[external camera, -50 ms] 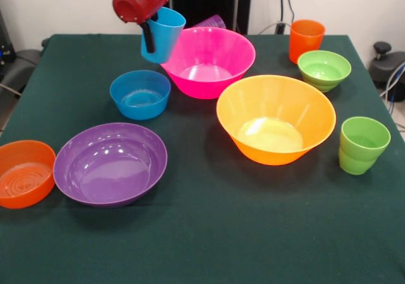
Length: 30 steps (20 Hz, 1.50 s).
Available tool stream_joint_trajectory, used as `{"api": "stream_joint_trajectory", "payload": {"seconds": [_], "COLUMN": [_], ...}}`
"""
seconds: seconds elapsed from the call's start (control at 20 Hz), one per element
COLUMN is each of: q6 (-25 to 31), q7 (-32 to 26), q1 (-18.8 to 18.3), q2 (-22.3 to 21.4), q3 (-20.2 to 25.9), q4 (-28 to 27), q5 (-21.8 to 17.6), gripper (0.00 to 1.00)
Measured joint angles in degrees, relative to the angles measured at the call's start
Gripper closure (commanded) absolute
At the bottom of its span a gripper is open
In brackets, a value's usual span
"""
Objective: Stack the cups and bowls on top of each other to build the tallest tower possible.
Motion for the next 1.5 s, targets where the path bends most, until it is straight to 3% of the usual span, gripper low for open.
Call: {"api": "stream_joint_trajectory", "payload": {"seconds": [0.5,1.2,1.5], "q6": [-0.7,-0.7,0.4], "q7": [-4.7,-25.5,-29.1], "q1": [-5.9,-14.8,-17.1], "q2": [0.8,7.1,7.5], "q3": [0.0,-0.3,-0.3], "q4": [-0.7,-6.6,-9.1], "q5": [1.1,4.8,8.3], "gripper": [1.00,1.00,1.00]}}
